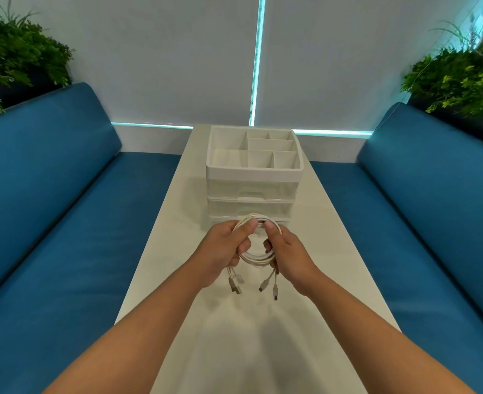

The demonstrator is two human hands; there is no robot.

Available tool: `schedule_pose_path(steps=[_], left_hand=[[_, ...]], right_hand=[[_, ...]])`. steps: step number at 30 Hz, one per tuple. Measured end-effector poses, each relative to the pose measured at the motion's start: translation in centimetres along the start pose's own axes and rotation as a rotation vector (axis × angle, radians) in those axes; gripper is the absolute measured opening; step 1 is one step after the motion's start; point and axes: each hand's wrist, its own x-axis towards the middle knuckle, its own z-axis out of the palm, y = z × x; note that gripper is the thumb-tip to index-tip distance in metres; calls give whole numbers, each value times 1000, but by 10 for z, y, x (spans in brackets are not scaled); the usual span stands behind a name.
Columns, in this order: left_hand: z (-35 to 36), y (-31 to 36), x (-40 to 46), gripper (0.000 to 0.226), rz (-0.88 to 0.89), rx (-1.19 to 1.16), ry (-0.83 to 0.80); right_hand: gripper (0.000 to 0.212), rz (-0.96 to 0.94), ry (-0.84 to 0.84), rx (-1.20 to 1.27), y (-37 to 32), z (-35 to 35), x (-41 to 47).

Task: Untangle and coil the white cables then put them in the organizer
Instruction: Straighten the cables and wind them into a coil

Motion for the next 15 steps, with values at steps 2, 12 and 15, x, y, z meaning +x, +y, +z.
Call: schedule_pose_path(steps=[2,12,15], left_hand=[[1,4,0,41,-16,4,-12],[-8,6,0,37,93,335,-86],[-8,12,0,38,102,311,-110]], right_hand=[[34,-29,43,28,0,3,0],[19,-54,-223,-126,-12,-25,6],[18,-6,-398,-106,-24,-32,10]])
